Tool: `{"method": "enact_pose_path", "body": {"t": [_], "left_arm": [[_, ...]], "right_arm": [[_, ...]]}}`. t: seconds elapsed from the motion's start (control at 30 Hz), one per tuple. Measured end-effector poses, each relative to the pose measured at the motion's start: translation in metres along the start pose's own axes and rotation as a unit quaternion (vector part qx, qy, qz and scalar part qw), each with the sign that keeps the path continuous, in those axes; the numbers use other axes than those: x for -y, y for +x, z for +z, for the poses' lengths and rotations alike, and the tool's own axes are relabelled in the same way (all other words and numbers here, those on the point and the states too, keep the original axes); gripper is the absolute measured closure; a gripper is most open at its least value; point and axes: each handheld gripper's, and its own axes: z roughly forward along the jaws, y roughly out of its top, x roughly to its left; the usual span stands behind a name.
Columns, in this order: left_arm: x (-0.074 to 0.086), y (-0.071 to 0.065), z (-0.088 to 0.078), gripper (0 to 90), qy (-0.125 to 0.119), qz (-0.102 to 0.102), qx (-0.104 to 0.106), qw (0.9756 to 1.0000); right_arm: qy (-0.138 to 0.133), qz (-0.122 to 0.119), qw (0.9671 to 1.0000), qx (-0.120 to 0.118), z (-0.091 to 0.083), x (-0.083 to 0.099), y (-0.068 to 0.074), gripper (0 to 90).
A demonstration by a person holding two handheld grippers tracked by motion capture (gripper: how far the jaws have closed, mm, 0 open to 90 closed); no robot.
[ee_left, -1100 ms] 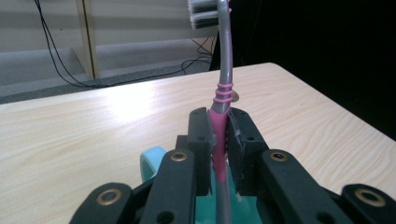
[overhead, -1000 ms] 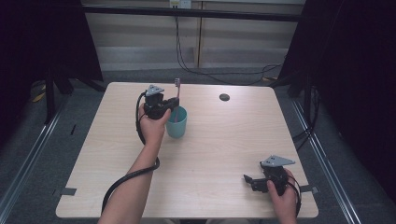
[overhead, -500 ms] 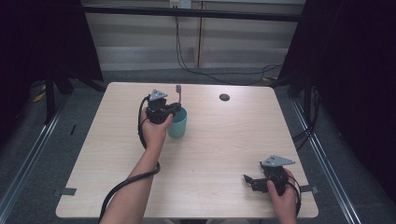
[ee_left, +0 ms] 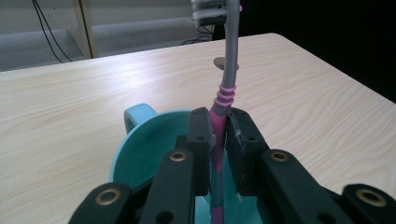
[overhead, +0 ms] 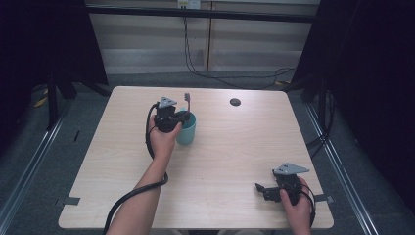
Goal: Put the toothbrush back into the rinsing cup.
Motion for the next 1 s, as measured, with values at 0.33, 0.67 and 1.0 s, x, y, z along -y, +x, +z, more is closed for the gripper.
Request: {"method": "enact_pose_path", "body": {"t": [0.33,0.67,1.0], "left_arm": [[0.0015,-0.0011,0.0003,80.2,0.01,0.004,-0.006,0.9999],[0.0047,-0.0007,-0.0002,80.0,0.014,0.001,-0.008,0.9999],[0.0042,-0.0017,-0.0035,78.6,0.02,0.008,-0.004,0.9998]], "right_arm": [[-0.001,-0.002,1.0,0.0,0.0002,-0.0001,-0.0002,11.9],[-0.001,-0.002,1.0,-0.001,0.0003,-0.0002,-0.0003,11.9],[-0.001,-0.001,1.0,-0.003,0.0006,-0.0006,-0.0003,11.9]]}}
